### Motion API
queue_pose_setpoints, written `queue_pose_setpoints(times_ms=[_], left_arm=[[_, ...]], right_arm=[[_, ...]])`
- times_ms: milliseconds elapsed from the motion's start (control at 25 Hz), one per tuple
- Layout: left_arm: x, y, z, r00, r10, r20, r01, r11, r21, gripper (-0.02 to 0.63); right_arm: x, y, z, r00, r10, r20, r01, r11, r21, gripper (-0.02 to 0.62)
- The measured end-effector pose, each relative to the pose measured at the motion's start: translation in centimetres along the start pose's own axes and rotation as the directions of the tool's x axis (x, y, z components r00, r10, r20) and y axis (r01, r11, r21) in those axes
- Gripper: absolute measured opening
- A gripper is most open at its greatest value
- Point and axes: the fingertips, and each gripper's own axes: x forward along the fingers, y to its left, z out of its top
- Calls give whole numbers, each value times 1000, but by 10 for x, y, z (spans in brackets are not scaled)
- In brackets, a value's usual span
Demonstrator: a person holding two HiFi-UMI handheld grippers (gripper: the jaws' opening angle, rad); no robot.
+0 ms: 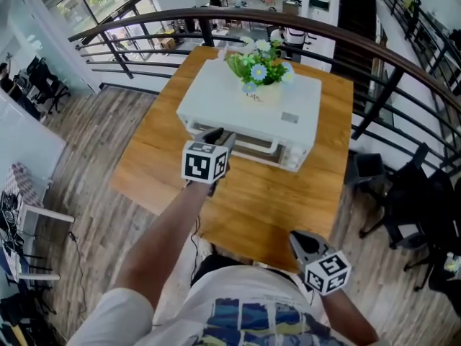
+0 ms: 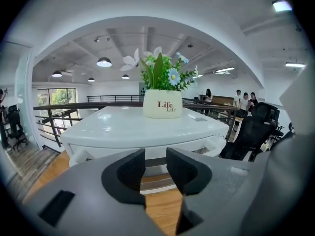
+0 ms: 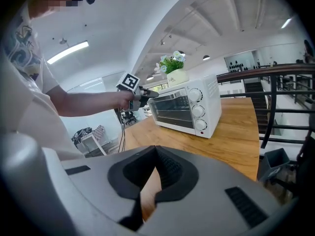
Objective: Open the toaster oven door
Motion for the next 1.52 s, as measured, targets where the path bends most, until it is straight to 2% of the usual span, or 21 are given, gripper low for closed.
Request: queue_pose_setpoints(times_ms=[160,720,1520], left_arm=[[6,4,0,1000,-3,-12,3,1000,-9,126],[-4,3,-2,998,-18,-52,17,999,-35,124],[-11,-1,-9,999,-20,-47,19,999,-32,124]], right_arm=[[0,-7,-13,999,-8,-31,8,1000,23,2],[1,3,-8,1000,12,-26,-11,1000,17,2],[-5,2,-9,999,6,-35,-6,1000,20,2]])
